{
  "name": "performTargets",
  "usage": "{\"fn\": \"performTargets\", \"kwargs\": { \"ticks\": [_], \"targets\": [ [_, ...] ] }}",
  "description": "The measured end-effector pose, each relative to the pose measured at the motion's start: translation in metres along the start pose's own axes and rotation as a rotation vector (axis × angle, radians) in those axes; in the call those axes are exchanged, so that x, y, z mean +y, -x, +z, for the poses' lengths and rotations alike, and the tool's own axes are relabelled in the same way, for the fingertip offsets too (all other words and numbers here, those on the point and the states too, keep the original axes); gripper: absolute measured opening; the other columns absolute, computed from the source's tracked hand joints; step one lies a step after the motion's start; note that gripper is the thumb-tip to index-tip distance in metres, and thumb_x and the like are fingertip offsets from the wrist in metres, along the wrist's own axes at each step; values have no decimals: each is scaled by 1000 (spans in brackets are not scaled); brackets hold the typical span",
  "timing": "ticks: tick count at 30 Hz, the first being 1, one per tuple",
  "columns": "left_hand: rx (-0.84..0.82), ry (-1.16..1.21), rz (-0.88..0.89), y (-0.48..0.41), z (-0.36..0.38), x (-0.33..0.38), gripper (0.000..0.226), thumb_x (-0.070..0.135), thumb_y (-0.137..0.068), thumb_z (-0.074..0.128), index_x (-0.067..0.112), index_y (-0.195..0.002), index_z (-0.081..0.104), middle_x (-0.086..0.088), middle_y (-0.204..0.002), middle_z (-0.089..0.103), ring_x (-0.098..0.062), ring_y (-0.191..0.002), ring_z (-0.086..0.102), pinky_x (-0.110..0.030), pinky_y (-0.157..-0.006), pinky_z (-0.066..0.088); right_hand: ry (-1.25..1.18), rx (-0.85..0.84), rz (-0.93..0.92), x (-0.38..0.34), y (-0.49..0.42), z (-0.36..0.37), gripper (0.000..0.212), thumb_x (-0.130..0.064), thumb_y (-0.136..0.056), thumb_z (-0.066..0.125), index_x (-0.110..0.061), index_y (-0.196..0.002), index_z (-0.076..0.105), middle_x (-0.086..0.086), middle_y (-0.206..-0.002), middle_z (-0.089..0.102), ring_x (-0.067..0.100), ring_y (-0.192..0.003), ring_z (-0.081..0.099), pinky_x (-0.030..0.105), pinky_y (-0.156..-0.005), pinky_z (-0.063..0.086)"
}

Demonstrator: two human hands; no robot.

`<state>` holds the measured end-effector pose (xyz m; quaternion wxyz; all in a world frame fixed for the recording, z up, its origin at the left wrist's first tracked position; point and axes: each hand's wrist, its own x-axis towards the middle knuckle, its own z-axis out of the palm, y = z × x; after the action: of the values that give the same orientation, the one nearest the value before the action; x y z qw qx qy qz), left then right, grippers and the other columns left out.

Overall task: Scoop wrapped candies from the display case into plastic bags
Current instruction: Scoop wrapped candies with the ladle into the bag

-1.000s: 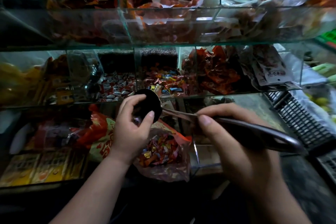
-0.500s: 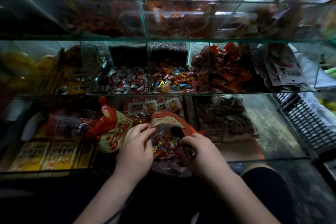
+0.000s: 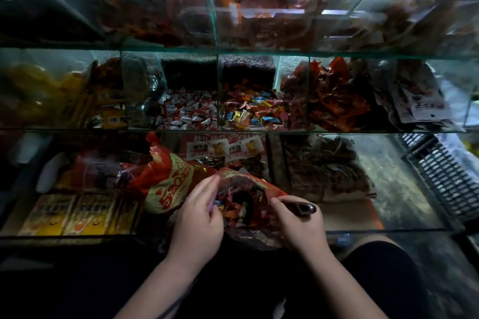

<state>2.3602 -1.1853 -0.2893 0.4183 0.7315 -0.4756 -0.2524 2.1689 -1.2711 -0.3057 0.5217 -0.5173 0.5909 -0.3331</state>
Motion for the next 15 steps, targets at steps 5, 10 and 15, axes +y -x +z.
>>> {"fn": "performTargets", "kwargs": {
  "ticks": [5,10,15],
  "targets": [
    [19,90,-14,-2,2,-1,62,-4,-96,51,27,-150,46,64,-125,28,17,-133,37,-21,-114,36,-246,9,115,-4,4,-9,14,-9,-88,77,-15,-76,80,14,-76,78,25,-73,77,33,-68,62],
    [23,130,-20,0,4,6,64,-8,-95,50,21,-152,45,40,-141,33,30,-126,30,6,-97,26,-49,-89,-61,-1,3,-4,10,-15,-86,80,-23,-80,81,-1,-80,79,8,-80,75,22,-75,57],
    [38,150,-63,0,-1,6,64,-10,-95,50,17,-152,44,38,-136,34,36,-118,30,9,-92,24,-161,-64,94,-3,-6,2,10,-34,-77,81,-26,-83,81,6,-87,80,24,-90,77,43,-88,60]
  ]
}}
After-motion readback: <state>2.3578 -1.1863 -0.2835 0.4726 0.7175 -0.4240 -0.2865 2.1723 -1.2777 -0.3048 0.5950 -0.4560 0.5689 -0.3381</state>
